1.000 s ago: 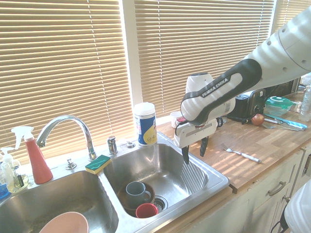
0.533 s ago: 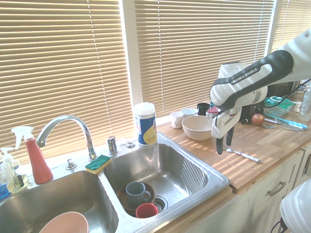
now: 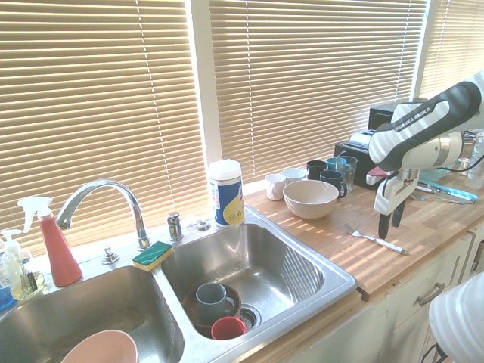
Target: Put the fork into the sink
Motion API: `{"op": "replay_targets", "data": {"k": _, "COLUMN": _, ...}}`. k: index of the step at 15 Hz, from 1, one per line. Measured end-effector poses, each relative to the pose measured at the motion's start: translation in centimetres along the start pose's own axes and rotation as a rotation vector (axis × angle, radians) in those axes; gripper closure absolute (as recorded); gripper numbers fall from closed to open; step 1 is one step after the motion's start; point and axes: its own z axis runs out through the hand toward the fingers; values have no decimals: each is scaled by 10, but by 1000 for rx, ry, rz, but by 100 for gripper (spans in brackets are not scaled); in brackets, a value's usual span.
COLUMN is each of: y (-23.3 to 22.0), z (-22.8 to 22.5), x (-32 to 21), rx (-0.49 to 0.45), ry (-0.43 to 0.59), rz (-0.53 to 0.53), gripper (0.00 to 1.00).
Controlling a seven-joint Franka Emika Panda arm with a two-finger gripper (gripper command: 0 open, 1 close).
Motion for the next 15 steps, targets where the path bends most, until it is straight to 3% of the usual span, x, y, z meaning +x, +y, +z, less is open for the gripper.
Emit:
{"op": "replay_targets", "data": {"k": 8, "y": 2, "z": 44, "x": 14, "rx": -8, "ry": -7, "rz": 27, "gripper": 0}}
{"op": "replay_targets", "data": {"k": 9, "y": 2, "z": 47, "x": 14, "rx": -8, "ry": -11, "rz": 29, "gripper": 100}}
{"op": "replay_targets", "data": {"k": 15, "y": -1, "z": 55, "x": 16, "rx": -2, "ry": -22, "rz": 35, "gripper": 100}}
